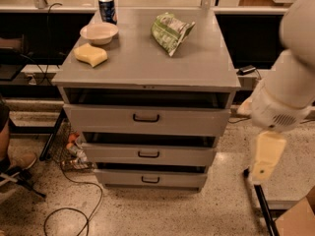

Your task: Open top drawer

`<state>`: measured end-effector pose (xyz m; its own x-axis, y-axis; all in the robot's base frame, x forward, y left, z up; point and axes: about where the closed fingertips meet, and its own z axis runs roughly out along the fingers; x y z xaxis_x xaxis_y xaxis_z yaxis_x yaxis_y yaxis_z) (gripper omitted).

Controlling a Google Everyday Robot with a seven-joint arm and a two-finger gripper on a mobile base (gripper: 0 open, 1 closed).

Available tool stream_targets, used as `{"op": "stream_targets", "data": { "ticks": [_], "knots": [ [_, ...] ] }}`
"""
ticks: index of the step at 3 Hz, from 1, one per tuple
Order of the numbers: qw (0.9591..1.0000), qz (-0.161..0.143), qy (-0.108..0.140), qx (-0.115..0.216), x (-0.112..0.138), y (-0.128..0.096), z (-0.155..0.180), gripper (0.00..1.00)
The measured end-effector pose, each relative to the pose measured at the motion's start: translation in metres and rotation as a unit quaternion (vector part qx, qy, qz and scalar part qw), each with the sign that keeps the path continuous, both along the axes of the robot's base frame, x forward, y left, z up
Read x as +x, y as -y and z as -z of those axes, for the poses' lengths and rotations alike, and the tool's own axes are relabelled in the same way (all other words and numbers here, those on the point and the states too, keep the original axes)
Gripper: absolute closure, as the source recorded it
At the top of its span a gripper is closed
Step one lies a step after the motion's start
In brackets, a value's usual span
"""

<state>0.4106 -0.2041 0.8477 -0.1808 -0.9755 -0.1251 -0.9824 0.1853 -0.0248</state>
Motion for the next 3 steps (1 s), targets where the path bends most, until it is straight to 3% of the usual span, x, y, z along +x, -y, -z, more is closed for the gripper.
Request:
{"op": "stream_targets", "data": {
  "ticks": [1, 3],
  "knots": [
    [0.9978, -0.027, -0.047, 0.04, -0.008, -0.032, 0.075, 0.0],
    [0.9983, -0.014, -0.045, 0.034, 0.0, -0.033, 0.087, 0.0]
  ]
}}
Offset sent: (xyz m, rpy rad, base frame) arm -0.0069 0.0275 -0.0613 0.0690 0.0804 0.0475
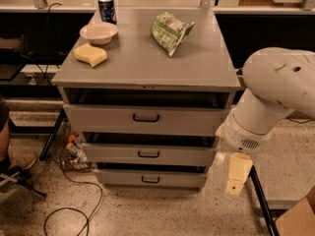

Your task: Open top drawer

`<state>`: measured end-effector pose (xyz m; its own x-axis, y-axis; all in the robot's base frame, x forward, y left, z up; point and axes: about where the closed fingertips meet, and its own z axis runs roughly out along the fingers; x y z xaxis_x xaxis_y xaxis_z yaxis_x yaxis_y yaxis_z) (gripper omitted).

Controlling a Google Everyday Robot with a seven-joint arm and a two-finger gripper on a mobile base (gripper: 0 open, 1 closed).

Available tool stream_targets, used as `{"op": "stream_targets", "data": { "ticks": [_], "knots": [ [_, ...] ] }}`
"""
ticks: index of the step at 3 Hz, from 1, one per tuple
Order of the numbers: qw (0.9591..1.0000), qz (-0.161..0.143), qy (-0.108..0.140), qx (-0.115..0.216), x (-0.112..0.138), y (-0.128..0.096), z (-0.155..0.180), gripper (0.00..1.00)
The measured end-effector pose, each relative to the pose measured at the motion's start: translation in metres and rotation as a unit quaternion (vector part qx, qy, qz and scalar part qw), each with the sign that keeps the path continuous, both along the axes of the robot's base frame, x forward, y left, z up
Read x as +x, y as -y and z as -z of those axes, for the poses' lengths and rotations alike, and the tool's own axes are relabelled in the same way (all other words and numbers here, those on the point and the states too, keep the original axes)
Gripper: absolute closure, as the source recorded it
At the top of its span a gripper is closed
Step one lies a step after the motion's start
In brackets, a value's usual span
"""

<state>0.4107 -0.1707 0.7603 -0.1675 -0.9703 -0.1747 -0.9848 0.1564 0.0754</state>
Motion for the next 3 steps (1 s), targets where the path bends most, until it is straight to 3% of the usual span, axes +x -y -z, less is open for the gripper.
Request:
{"op": "stream_targets", "data": {
  "ticks": [1, 2, 3],
  "knots": [
    [0.9985, 0.037, 0.04, -0.01, 0.032, -0.001, 0.02, 0.0],
    [0.9922, 0.057, 0.111, 0.007, 0.09, -0.013, 0.028, 0.0],
    [0.9898, 0.059, 0.128, 0.013, 0.099, -0.016, 0.025, 0.0]
  ]
}}
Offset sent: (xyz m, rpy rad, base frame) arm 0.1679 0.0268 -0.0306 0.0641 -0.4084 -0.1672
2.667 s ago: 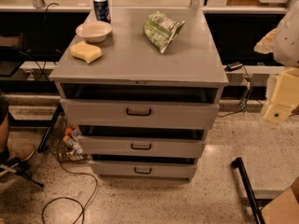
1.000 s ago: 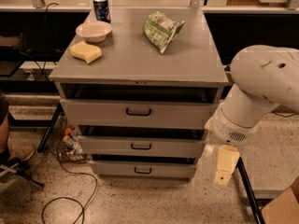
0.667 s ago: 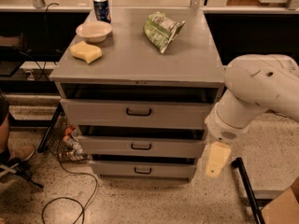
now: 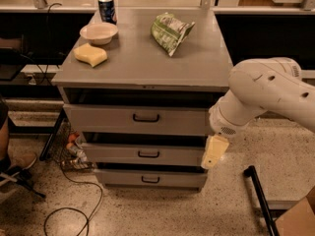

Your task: Open top drawer

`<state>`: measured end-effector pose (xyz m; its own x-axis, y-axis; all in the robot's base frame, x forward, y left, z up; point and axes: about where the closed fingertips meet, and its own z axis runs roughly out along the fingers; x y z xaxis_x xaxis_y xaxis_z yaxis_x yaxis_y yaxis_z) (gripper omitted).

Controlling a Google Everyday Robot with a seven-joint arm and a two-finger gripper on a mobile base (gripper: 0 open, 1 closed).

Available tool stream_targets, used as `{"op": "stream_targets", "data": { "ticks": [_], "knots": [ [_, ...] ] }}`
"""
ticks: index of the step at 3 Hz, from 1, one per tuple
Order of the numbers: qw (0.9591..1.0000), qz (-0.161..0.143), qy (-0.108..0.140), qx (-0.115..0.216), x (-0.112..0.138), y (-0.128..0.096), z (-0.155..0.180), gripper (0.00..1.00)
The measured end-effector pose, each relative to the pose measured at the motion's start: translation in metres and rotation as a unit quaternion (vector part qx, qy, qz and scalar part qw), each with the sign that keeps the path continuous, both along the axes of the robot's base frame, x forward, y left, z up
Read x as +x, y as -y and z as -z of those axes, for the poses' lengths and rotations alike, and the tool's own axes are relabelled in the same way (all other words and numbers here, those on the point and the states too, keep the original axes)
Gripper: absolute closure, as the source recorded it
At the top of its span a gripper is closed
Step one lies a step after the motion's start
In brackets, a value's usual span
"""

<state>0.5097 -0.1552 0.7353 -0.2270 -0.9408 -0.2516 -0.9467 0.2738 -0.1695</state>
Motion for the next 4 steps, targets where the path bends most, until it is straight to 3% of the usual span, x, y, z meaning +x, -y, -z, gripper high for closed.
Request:
{"op": "stream_targets", "data": {
  "ticks": [1, 2, 3, 4],
  "knots": [
    [1.0, 0.0, 0.0, 0.0, 0.0, 0.0, 0.0, 0.0],
    [0.9996, -0.01, 0.023, -0.01, 0.013, -0.016, 0.001, 0.0],
    [0.9979, -0.027, 0.058, -0.003, 0.033, -0.035, -0.003, 0.0],
    [0.9964, -0.065, 0.053, 0.011, 0.076, -0.068, 0.02, 0.0]
  ]
}}
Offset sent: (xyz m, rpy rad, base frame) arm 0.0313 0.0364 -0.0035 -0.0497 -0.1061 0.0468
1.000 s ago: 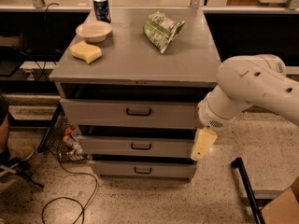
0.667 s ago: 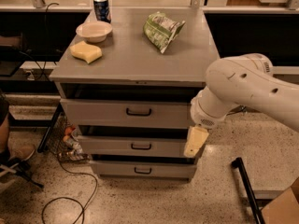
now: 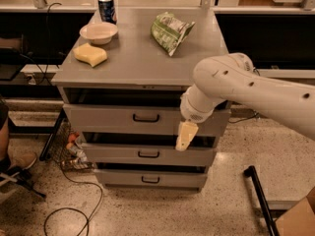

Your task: Open top drawer

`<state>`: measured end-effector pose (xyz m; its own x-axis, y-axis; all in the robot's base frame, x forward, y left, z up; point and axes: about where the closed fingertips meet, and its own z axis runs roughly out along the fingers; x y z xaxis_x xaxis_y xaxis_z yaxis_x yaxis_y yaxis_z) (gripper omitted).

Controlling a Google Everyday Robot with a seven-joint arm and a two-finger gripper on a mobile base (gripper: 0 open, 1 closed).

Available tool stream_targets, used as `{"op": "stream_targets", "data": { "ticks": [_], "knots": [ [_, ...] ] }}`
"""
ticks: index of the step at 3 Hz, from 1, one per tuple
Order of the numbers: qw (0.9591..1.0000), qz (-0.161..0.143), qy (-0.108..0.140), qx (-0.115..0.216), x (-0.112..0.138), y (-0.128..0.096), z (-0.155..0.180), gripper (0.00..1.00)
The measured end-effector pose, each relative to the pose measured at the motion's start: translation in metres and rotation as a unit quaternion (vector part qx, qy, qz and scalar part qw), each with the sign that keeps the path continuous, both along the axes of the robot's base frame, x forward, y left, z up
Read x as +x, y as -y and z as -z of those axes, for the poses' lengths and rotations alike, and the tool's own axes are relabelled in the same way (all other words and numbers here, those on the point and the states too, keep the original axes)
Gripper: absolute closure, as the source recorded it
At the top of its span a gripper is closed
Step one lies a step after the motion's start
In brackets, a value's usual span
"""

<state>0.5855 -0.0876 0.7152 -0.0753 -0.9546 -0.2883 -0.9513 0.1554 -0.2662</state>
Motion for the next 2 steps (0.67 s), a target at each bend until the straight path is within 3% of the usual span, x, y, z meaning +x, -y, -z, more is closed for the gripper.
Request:
{"op": "stream_targets", "data": {
  "ticks": [2],
  "knots": [
    [0.9996, 0.002, 0.019, -0.021, 0.0074, 0.0067, 0.0113, 0.0]
  ]
}}
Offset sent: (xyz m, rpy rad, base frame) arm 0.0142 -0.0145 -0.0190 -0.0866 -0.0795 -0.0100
